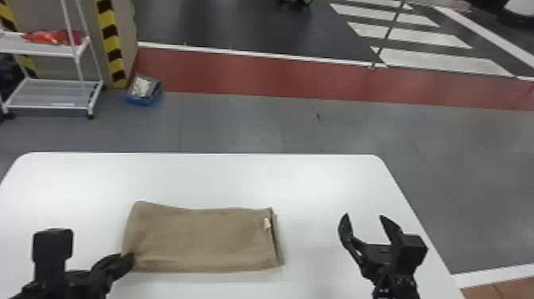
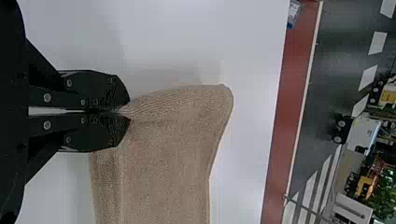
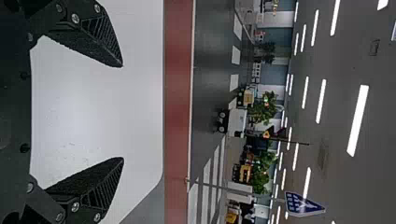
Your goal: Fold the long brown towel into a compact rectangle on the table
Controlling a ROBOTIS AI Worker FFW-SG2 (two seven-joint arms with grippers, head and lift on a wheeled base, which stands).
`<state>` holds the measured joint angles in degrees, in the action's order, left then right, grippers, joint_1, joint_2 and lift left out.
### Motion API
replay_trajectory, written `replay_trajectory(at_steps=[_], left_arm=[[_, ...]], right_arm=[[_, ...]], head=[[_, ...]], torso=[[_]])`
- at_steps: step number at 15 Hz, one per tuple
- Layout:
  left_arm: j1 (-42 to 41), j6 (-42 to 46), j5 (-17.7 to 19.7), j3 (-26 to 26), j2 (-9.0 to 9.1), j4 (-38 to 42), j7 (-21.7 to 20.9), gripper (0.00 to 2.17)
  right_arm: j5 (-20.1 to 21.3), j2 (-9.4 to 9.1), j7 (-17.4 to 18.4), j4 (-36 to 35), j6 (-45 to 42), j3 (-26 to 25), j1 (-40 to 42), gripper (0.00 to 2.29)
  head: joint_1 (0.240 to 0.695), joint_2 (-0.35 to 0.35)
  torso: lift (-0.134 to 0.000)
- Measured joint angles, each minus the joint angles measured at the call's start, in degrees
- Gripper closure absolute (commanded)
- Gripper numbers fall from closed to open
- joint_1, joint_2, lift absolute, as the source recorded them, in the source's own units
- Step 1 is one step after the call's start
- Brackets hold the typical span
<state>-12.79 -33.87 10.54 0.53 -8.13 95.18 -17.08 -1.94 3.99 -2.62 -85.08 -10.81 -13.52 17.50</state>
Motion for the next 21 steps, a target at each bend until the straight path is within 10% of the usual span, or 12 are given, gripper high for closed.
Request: replay_trajectory(at_steps=[10, 17, 18, 21], left_arm=[[-6.0, 33.7, -0.4, 4.6, 0.03, 1.5, 1.2, 0.04], [4.7, 41.6, -3.2, 18.3, 0.89, -17.4, 8.6, 0.14], [6.9, 41.7, -3.2, 20.6, 1.13, -20.1, 10.2, 0.25], [10.1, 40.9, -3.0, 22.8, 1.96, -23.8, 12.1, 1.91]], right_arm=[[-0.2, -0.91, 5.2, 2.8, 6.1, 7.7, -4.2, 0.21], [-1.0, -1.44, 5.5, -1.2, 9.7, 7.9, -1.1, 0.21], [-1.1, -1.43, 5.4, -1.6, 9.6, 7.3, -0.5, 0.21], [-1.3, -1.34, 4.8, -2.2, 8.5, 5.9, 0.6, 0.21]], head=[[0.695, -0.189], [0.695, -0.284], [0.695, -0.298], [0.695, -0.330]], torso=[[0.000], [0.000], [0.000], [0.000]])
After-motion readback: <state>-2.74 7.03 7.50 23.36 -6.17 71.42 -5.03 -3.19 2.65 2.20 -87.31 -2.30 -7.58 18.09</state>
